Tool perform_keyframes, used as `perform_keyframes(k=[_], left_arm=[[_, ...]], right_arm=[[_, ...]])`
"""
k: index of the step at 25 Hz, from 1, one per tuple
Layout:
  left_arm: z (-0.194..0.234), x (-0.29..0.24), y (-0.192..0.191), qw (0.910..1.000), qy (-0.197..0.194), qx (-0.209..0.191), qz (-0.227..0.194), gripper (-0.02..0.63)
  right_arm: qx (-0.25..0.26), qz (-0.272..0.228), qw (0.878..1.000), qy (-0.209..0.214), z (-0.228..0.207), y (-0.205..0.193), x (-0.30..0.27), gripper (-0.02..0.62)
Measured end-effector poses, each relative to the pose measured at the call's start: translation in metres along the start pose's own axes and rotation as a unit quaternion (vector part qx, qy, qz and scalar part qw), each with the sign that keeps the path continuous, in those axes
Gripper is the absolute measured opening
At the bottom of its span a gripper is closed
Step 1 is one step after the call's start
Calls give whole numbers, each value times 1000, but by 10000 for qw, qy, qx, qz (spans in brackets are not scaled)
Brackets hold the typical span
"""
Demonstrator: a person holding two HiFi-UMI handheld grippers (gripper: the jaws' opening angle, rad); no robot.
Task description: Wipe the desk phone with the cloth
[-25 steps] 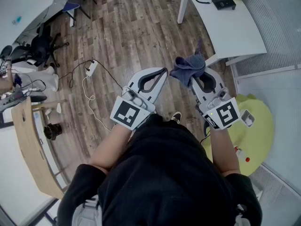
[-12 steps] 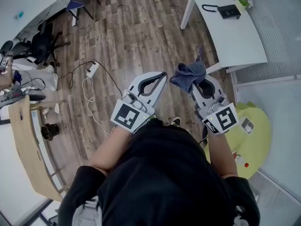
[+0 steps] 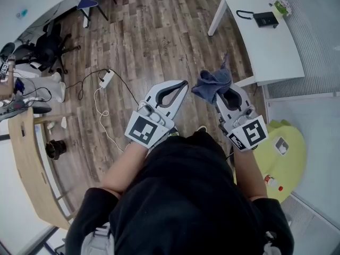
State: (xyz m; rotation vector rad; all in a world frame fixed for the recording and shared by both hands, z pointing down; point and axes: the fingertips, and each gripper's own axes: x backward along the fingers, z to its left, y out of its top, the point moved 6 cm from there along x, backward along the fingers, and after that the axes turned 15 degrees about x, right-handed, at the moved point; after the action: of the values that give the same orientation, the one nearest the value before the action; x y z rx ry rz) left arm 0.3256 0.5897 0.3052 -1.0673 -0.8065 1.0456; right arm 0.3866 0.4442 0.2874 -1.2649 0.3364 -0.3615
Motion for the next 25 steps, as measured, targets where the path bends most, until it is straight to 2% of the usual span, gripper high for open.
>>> perform_keyframes(k=[12, 25], left_arm=[[50, -43, 8, 9998, 135, -127, 15, 11], [116, -145, 31, 9991, 320, -189, 181, 11]], right_arm=[[-77, -196, 9997, 117, -48, -17, -48, 71], [-100, -295, 9990, 309, -158, -40, -106, 71]])
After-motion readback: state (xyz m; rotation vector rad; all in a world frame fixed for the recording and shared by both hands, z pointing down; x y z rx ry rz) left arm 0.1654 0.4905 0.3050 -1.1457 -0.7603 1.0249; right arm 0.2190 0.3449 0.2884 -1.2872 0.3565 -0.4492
